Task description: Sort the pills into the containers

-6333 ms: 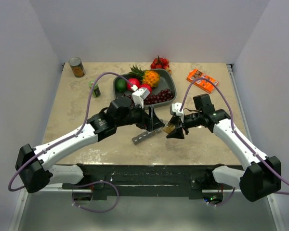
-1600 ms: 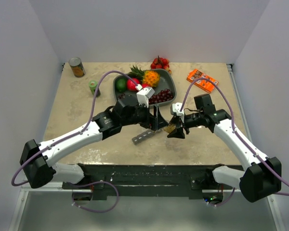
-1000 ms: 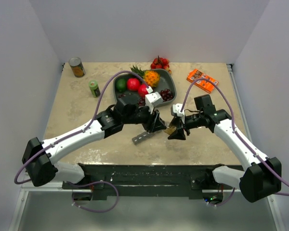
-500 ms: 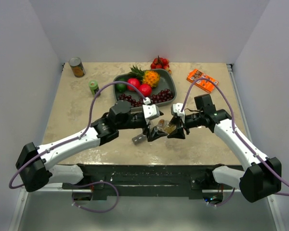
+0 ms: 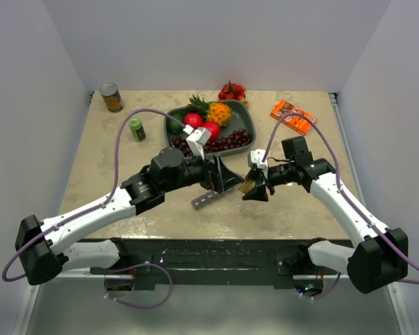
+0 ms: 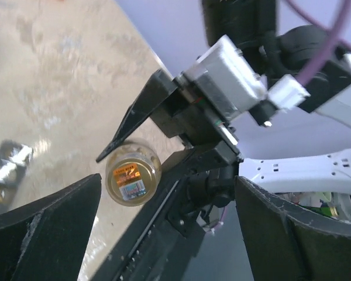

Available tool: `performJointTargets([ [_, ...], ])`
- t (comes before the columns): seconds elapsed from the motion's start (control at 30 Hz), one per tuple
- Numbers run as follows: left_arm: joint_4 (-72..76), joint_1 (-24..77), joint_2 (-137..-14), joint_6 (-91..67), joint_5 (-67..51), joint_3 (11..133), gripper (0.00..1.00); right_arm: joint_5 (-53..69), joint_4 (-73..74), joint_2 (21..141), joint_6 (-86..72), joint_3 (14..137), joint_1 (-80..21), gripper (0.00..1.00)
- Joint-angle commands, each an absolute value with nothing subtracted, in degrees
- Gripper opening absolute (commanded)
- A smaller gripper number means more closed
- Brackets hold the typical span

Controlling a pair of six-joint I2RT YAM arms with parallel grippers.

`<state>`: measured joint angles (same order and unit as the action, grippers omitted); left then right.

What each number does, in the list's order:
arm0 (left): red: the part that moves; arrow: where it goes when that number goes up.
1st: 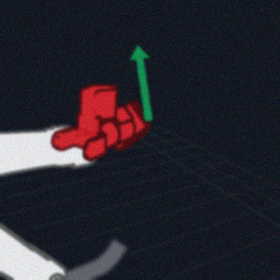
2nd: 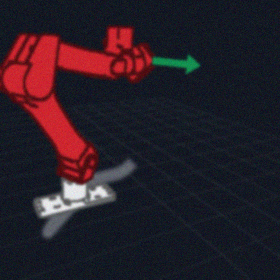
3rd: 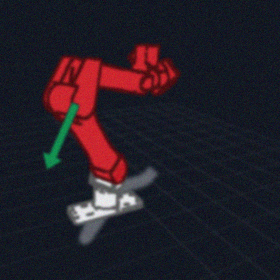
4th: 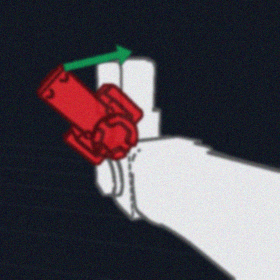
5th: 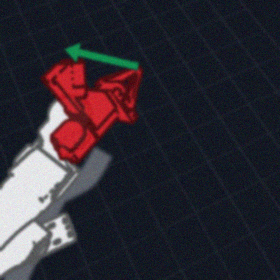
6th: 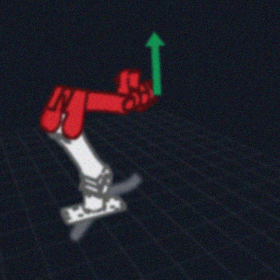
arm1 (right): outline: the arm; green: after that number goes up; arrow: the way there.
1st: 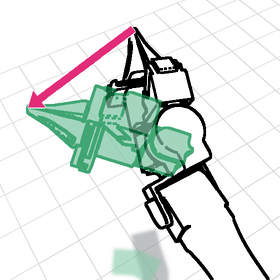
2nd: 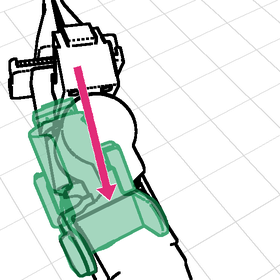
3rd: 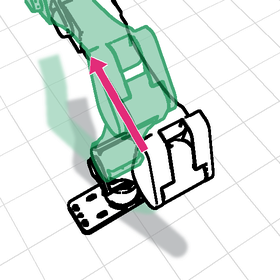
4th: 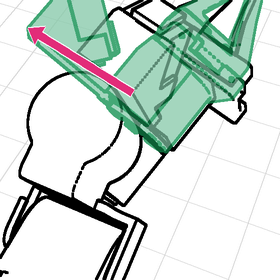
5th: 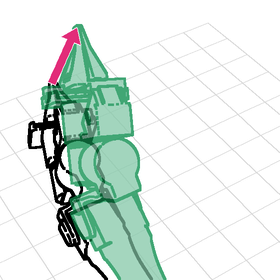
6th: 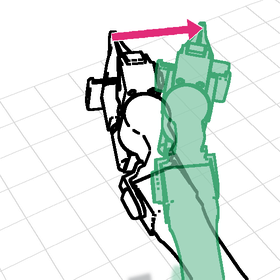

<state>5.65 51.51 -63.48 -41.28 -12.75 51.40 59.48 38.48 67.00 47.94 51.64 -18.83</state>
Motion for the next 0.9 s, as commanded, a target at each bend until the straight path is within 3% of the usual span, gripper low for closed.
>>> performJointTargets([
  [0.0,-8.49,56.24,-68.11,-51.33,-0.38,60.90,0.98,60.64,36.91,66.00,47.37,53.35,-18.63,0.00],
  [0.23,-10.99,57.13,-72.33,-51.07,2.11,63.37,0.80,60.64,36.74,65.92,47.20,53.26,-18.37,0.00],
  [0.47,-12.57,57.57,-73.56,-49.92,2.90,63.90,0.73,60.73,36.74,65.92,47.20,53.35,-18.46,0.00],
  [0.6,-11.78,57.57,-74.18,-48.78,1.32,63.98,0.57,60.82,36.74,65.92,47.20,53.35,-18.46,0.00],
  [0.63,-11.17,57.57,-74.27,-48.26,0.62,63.46,0.40,60.65,36.74,65.92,47.20,53.35,-18.28,0.00],
  [0.67,-9.51,57.57,-74.27,-47.03,-0.95,63.20,0.31,60.73,36.74,65.83,47.20,53.26,-18.37,0.00],
  [0.7,-8.88,57.57,-74.18,-46.33,-1.58,62.93,0.12,60.73,36.74,65.83,47.20,53.26,-18.28,0.00],
  [0.73,-8.01,57.57,-74.09,-45.10,-3.24,62.23,0.05,60.82,36.83,65.92,47.20,53.35,-18.37,0.00],
  [0.77,-6.26,57.57,-74.00,-41.69,-4.21,61.79,0.01,60.73,36.74,65.83,47.20,53.26,-18.37,0.00],
  [0.87,1.36,57.57,-73.04,-29.34,-14.11,58.37,0.00,60.91,36.83,65.83,47.20,53.26,-18.28,0.00],
])
